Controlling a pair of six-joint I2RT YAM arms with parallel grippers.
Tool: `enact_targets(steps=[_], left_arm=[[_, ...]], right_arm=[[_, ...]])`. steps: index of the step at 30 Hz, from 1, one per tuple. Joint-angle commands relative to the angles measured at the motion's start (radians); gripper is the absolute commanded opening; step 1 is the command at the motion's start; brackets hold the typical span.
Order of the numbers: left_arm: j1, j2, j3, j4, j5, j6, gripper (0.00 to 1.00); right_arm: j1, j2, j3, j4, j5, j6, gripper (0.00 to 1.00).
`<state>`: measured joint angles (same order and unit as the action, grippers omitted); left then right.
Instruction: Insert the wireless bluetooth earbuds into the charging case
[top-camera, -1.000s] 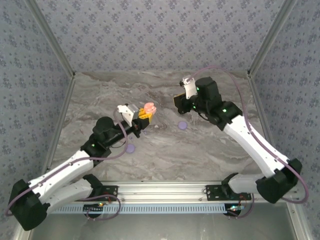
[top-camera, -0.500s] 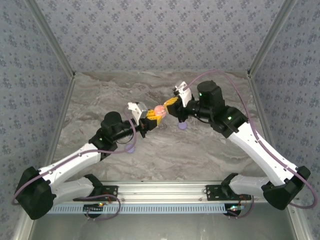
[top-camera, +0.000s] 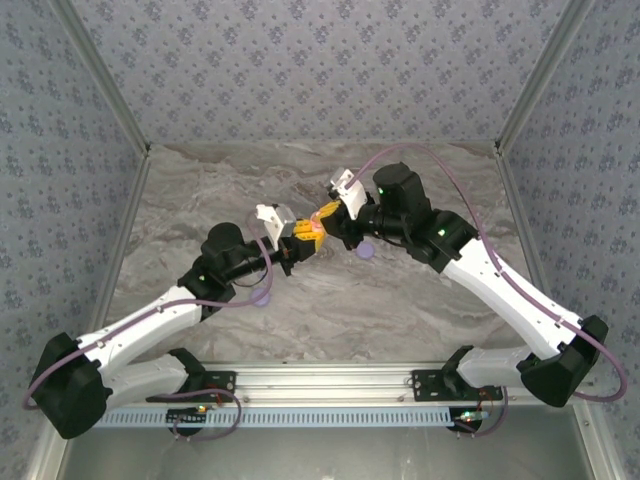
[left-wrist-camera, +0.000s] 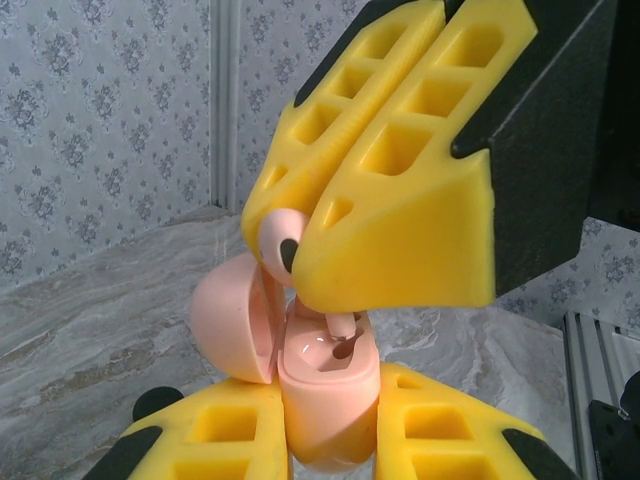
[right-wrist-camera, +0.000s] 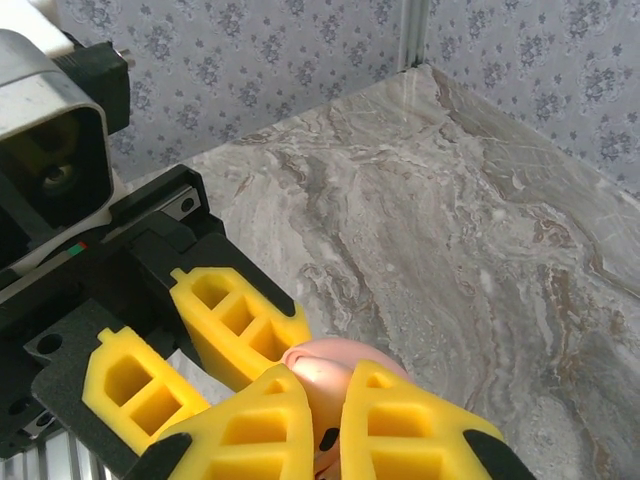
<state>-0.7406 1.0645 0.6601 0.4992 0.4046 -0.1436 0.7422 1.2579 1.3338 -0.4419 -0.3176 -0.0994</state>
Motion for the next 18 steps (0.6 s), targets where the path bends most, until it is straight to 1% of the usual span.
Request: enact_targets(steps=[1,11,18], left_arm=[[-0.005,-0.003,0.038,0.047,0.020,-0.007,0.00],[-0.005,-0.016,0.034,0.048,-0.003,-0.007,0.00],[-0.004,-0.017,0.034,0.052,-0.009,-0.011,0.00]], right_arm=[[0.009,0.009,0.044,-0.027,0.039,-0.031,0.10],[0.013,0.012,0.029,-0.063,0.054,-0.055,0.10],[0.014,0.014,0.008,-0.052,0.034,-0.058,0.11]])
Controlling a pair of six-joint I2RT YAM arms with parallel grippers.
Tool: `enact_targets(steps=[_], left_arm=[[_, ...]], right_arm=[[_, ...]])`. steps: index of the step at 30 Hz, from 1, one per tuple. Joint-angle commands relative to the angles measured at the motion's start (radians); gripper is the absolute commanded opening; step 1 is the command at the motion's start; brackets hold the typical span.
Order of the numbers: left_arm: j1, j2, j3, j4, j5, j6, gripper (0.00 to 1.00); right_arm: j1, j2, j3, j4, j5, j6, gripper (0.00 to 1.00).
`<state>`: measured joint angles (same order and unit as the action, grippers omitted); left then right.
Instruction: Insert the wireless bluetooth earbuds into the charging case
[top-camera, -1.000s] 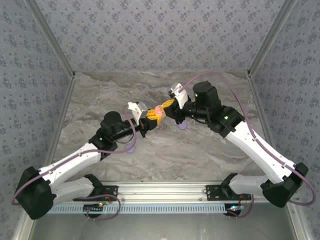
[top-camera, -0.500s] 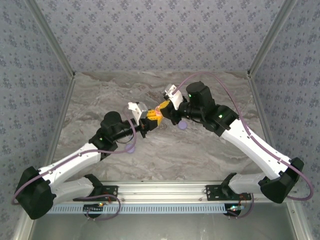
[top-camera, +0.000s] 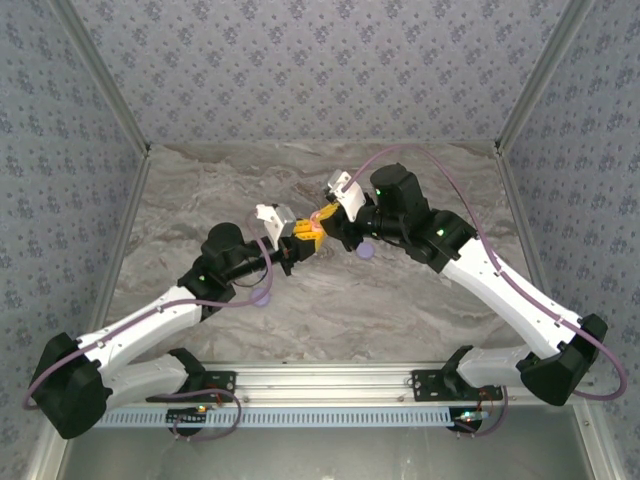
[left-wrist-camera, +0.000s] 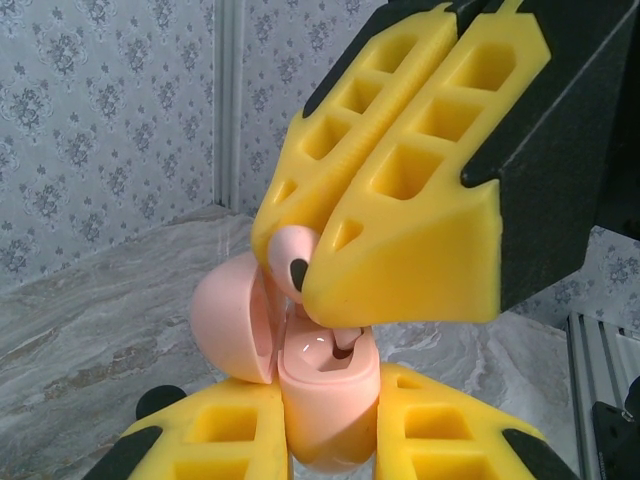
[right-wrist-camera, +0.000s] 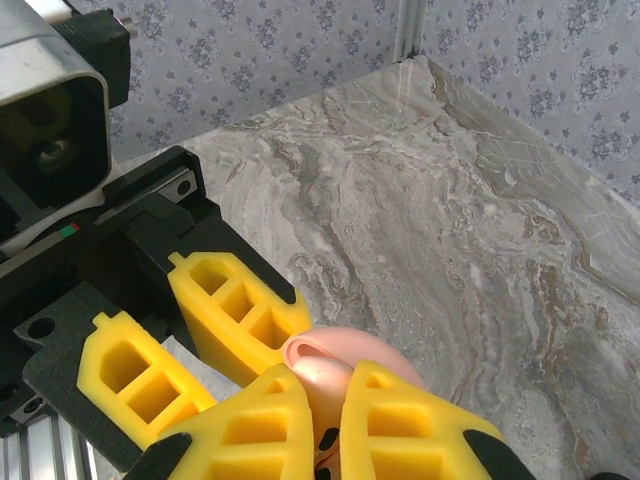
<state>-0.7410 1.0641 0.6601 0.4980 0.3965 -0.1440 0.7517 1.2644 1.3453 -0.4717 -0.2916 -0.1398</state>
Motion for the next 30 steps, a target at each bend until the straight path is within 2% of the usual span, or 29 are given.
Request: enact_targets(steps=[1,9,17,21,26,28,29,30], left_arm=[[-0.004,-0.017,0.033,0.052,-0.001,-0.011,0.00],[-0.004,-0.015,0.032,0.062,0.000,-0.017,0.00],[-0.004,-0.009,0.026,0.074,0.001,-0.024,0.00],[-0.004,-0.007,0.024,0.080,-0.001,-0.025,0.00],[-0.004,-0.006,0.019,0.097,0.005,-0.034,0.00],[-0.004,-0.006,0.019,0.101,0.009,-0.035,0.00],[-0.004,-0.008,0.021,0.102,0.013,-0.037,0.00],[-0.004,-0.007,0.020,0.100,0.013,-0.037,0.00]], right_arm=[[0.005,0.007,-0.002,-0.022,0.007,-0.017,0.13],[-0.001,0.015,0.036,-0.022,-0.018,-0.007,0.24],[-0.037,0.012,0.098,-0.017,-0.078,0.046,0.46],[-0.093,-0.014,0.100,0.012,-0.150,0.105,0.55],[-0.192,-0.036,0.050,0.059,-0.276,0.201,0.78],[-0.228,-0.026,0.026,0.070,-0.344,0.234,0.90],[-0.236,-0.019,0.018,0.070,-0.368,0.245,1.00],[-0.241,-0.007,0.012,0.068,-0.395,0.254,1.00]])
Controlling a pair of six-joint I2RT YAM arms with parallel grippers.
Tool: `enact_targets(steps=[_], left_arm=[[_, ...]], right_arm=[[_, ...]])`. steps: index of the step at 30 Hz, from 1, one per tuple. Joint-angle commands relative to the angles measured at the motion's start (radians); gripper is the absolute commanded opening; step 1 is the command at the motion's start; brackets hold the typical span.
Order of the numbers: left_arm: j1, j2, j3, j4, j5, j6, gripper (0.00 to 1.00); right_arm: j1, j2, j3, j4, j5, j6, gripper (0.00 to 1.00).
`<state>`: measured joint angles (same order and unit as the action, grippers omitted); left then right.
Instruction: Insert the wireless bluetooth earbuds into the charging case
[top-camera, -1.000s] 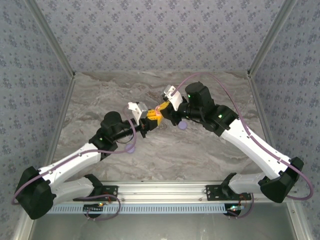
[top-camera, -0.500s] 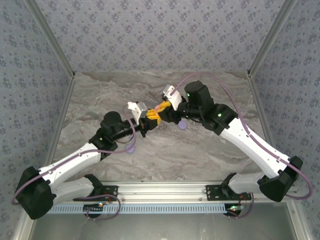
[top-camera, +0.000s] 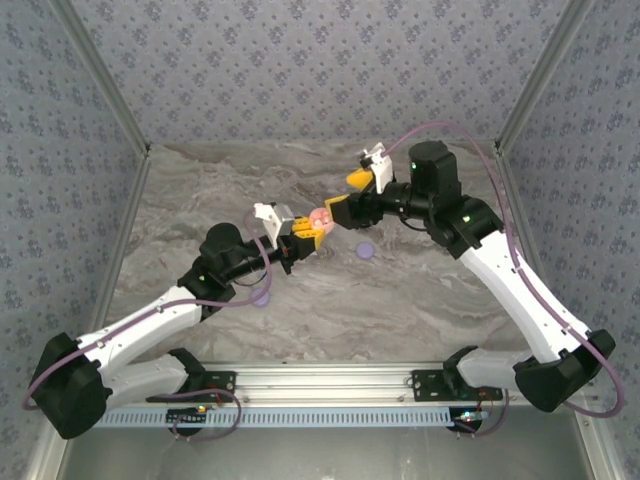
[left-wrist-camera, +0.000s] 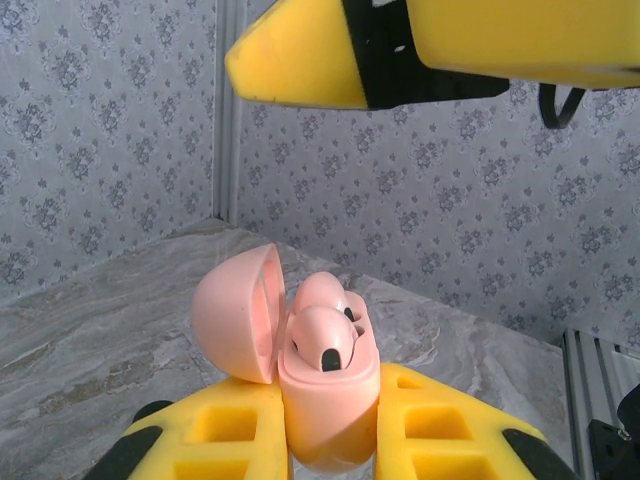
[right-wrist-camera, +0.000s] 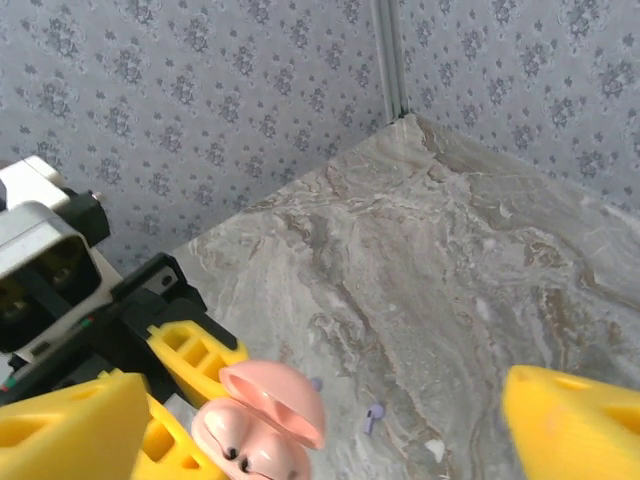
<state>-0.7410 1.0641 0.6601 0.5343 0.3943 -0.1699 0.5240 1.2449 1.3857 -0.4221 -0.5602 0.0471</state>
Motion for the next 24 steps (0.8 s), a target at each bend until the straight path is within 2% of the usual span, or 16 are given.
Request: enact_targets(steps=[1,4,13,24], left_arm=[[-0.004,-0.007,0.021,0.064,0.016,-0.012,0.00],[-0.004,-0.007,0.021,0.063,0.015,-0.010,0.00],[-0.004,-0.006,0.024,0.050,0.008,-0.006,0.00],[-0.004,0.002,0.027,0.032,-0.008,0.004,0.00]], right_arm=[[-0.013,0.028,-0.031,0.014,-0.157,0.074,1.00],[-0.004,0.072,-0.031,0.015,-0.245,0.096,1.00],[0.042,0.115,-0.001,0.026,-0.336,0.089,1.00],[0.055,0.035,-0.035,0.017,-0.338,0.056,1.00]])
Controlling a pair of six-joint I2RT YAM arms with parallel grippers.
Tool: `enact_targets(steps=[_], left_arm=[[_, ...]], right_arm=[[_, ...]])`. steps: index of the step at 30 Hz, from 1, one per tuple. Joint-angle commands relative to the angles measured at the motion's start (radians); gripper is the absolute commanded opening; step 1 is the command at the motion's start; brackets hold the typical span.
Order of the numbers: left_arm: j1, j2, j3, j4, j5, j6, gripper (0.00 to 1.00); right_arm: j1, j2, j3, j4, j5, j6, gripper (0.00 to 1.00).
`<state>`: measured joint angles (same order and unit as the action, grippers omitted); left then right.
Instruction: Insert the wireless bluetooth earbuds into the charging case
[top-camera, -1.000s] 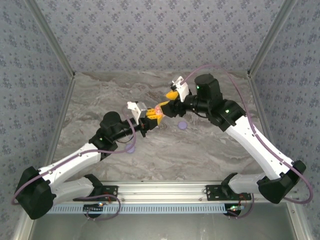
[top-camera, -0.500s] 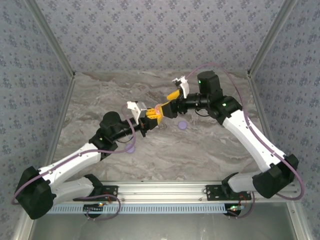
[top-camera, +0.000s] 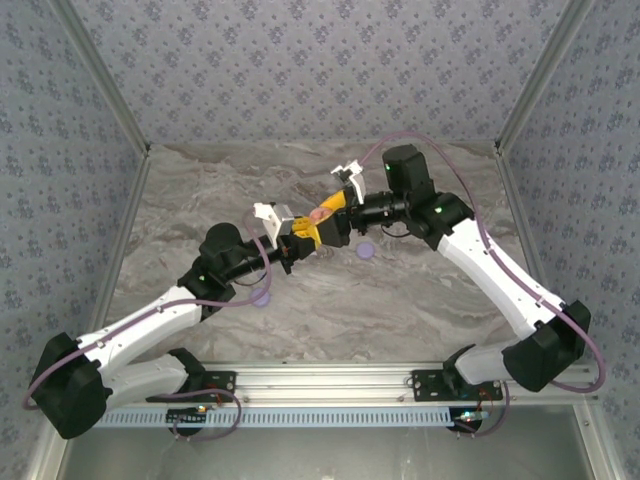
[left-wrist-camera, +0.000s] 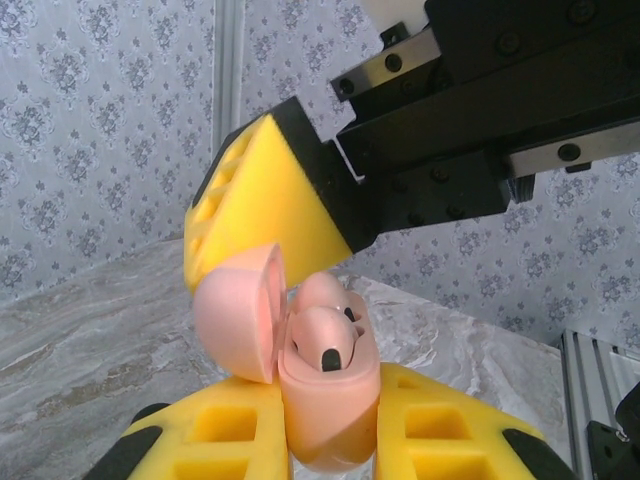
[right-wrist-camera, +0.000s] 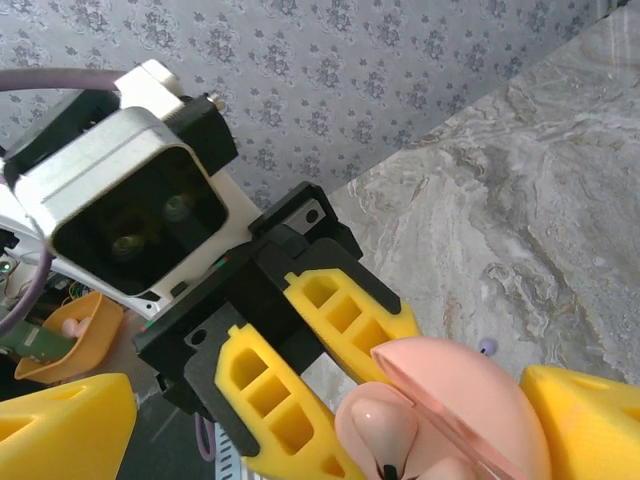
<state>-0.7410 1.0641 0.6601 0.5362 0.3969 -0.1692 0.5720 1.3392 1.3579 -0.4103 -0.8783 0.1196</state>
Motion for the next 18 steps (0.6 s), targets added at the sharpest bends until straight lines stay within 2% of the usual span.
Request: enact_targets(steps=[1,7,13,18], left_arm=[[-0.004,0.002,0.027,0.030,-0.012,0.004,0.00],[-0.004,0.005,0.032,0.030,-0.012,0.005,0.00],[-0.004,0.007,0.037,0.020,-0.013,0.008,0.00],[-0.004,0.035,0.053,-0.035,-0.066,0.023,0.00]], right_arm=[[0.006,-0.071,-0.018,0.008,-0.014,-0.018,1.00],[0.007,-0.092,-0.056,-0.009,0.032,-0.023,1.00],[-0.009,-0.117,-0.037,-0.082,0.223,-0.056,1.00],[-0.064,-0.236,-0.131,0.065,0.348,0.017,1.00]])
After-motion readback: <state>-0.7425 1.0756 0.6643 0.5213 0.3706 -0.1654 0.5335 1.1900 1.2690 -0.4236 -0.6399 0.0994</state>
